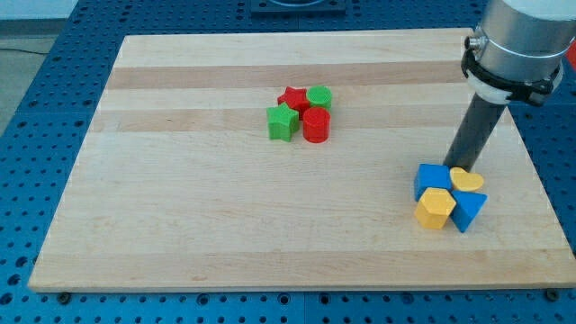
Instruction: Tap the blue triangle
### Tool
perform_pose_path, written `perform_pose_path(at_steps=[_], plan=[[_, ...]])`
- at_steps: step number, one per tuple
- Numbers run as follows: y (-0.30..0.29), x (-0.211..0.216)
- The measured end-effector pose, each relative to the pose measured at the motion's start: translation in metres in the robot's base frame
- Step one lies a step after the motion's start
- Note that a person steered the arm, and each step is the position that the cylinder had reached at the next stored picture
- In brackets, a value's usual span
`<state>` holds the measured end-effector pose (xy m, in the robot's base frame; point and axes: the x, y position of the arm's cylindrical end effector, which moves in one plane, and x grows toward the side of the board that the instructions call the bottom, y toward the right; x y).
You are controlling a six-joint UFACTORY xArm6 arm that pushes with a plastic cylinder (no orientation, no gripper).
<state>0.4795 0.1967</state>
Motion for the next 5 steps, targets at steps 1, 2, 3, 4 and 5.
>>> perform_pose_path(at_steps=[1,2,3,4,5], plan=[[0.0,-0.004],[0.024,-0.009],[0.089,0.008],[0.107,0.052],[0.107,0.057]])
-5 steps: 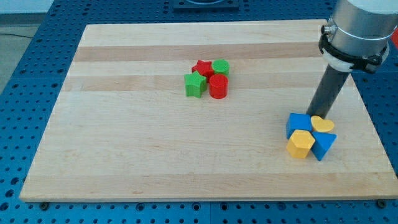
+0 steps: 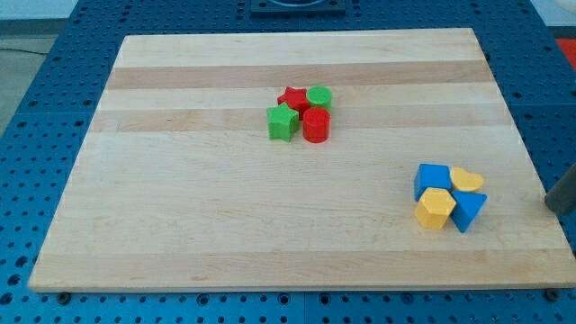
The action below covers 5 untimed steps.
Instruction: Tap the blue triangle
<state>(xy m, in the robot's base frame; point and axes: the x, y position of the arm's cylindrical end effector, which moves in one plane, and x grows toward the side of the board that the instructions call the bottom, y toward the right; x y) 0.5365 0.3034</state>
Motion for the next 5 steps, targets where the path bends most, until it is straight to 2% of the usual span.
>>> perform_pose_path(at_steps=[2,5], plan=[[-0.003,0.0],[-0.004,0.032]])
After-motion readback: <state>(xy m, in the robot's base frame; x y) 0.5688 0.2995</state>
